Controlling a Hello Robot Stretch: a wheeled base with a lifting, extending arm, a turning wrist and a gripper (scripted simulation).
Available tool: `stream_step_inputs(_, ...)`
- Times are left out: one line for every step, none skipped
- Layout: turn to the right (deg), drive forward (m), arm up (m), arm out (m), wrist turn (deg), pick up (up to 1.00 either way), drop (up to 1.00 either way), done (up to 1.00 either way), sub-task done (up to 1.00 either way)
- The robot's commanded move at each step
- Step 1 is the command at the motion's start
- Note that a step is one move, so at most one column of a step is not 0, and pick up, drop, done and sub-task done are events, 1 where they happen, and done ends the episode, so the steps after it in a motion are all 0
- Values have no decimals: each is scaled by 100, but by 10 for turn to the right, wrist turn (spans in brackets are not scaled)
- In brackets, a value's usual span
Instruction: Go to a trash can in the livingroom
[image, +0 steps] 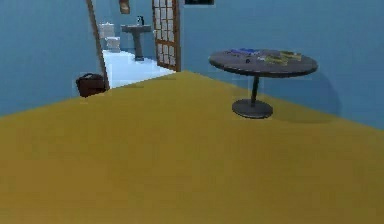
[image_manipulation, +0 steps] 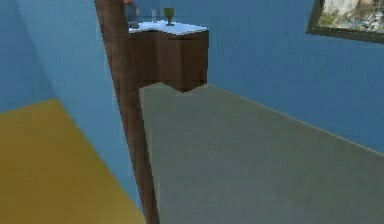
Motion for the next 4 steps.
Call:
stream_step_inputs(-120, 0, 0, 0, 0, 0, 0, 0, 0)
stream_step_inputs(0, 100, 0, 0, 0, 0, 0, 0, 0)
stream_step_inputs(0, 100, 0, 0, 0, 0, 0, 0, 0)
stream_step_inputs(-30, 0, 0, 0, 0, 0, 0, 0, 0)
